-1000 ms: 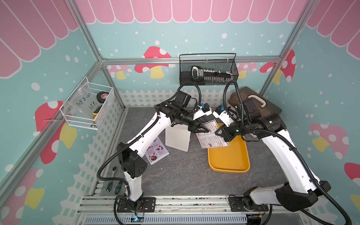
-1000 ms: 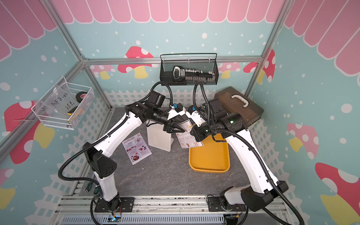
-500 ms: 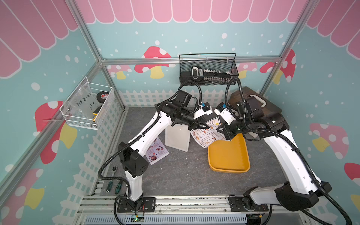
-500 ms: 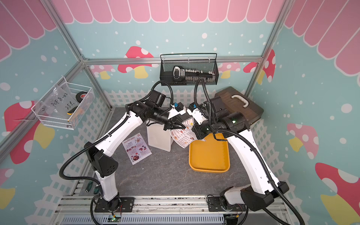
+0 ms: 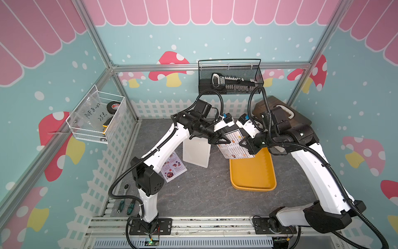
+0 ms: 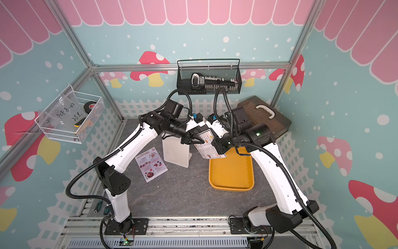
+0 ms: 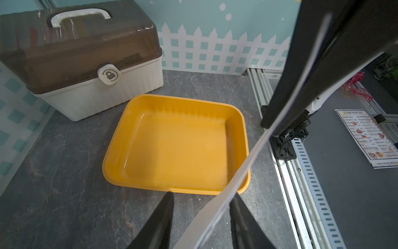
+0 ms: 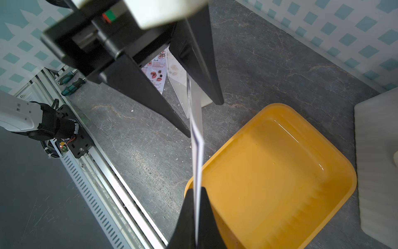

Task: Replace the menus in the menu holders
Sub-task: Adjust the menu.

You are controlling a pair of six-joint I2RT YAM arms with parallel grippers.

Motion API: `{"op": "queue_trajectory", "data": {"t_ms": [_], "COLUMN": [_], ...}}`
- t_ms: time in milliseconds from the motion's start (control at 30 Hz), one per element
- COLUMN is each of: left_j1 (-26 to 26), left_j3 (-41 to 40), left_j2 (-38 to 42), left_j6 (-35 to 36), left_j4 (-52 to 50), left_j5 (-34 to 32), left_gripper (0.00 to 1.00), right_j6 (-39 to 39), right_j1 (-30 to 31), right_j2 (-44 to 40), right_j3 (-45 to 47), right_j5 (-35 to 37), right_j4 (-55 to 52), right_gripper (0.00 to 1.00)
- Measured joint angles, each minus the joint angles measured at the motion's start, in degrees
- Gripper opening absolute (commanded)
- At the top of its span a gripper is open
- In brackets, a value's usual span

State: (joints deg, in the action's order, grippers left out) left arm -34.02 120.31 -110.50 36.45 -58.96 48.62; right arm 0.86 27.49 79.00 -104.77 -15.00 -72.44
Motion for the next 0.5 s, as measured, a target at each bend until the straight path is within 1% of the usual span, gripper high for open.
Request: {"op": "queue_trajectory", "data": {"t_ms": [167, 333, 500], "left_j1": [0.5, 0.9, 1.0], "left_j3": [0.0, 0.0, 0.0], "left_j2": [0.0, 0.0, 0.0], "left_j6": [0.0, 0.0, -0.1], "left_j4": [0.0, 0.0, 0.0], "left_j5": [0.0, 0.0, 0.2], "left_gripper": [0.32, 0.20, 0.12], "right_j6": [0.0, 0.0, 0.0], "right_j1": [0.0, 0.0, 0.0], "right_j2": [0.2, 1.3, 1.6], "right_j3": [0.0, 0.0, 0.0], "right_j5": [1.1, 1.9, 2.2], "right_j4": [-0.2, -0.4, -0.4], "right_gripper": [0.00, 0.00, 0.00]}}
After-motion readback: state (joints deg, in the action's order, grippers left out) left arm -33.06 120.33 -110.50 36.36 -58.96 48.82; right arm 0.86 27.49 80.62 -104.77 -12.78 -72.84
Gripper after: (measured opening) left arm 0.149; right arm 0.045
